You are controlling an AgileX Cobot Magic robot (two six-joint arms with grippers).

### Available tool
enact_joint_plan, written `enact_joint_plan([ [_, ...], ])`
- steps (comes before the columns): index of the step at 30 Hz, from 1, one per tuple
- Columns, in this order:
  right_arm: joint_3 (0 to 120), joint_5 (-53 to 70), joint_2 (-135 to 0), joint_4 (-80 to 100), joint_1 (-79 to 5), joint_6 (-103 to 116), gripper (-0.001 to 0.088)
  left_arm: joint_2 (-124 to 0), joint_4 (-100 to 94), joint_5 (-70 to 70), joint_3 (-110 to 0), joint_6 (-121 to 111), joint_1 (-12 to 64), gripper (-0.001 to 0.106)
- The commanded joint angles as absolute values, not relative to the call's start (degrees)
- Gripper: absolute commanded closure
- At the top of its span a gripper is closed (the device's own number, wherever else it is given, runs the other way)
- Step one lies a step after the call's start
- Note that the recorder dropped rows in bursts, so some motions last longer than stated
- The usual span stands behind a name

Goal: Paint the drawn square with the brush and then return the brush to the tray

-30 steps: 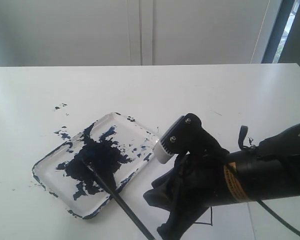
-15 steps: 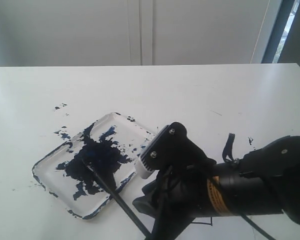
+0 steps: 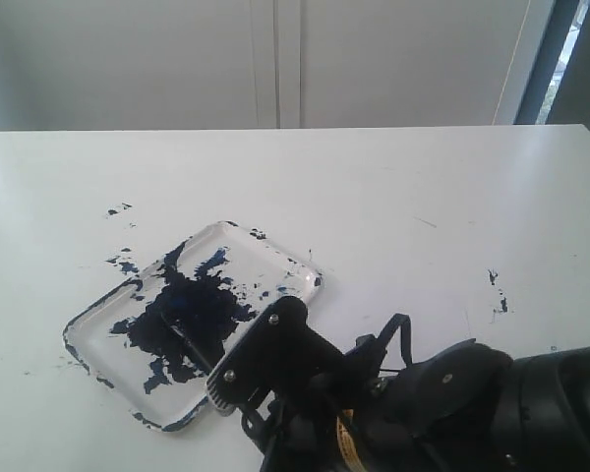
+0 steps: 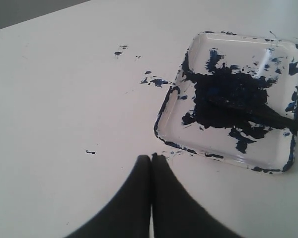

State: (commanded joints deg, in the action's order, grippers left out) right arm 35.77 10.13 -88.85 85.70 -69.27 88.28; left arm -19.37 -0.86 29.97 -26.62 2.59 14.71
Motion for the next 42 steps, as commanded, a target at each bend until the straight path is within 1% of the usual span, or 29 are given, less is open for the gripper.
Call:
enact_joint_plan([
  [14, 35.91, 10.20, -93.79, 85.84, -69.27, 90.54, 0.0596, -19.37, 0.00, 29.86, -26.62, 2.84, 14.71, 0.105],
  [22, 36.05, 9.00, -94.19, 85.84, -69.27, 91.55, 0.0596, -19.37, 0.43, 29.86, -26.62, 2.83, 14.71, 0.105],
  [31, 39.24, 7.61, -94.19, 85.84, -69.27, 91.64, 0.0596, -19.37, 0.43, 29.86, -26.62, 2.83, 14.71, 0.105],
  [42, 39.23, 6.94, -94.19, 85.09, -69.27, 91.64, 0.0596, -19.37, 0.43, 29.86, -26.62, 2.83, 14.71, 0.105],
])
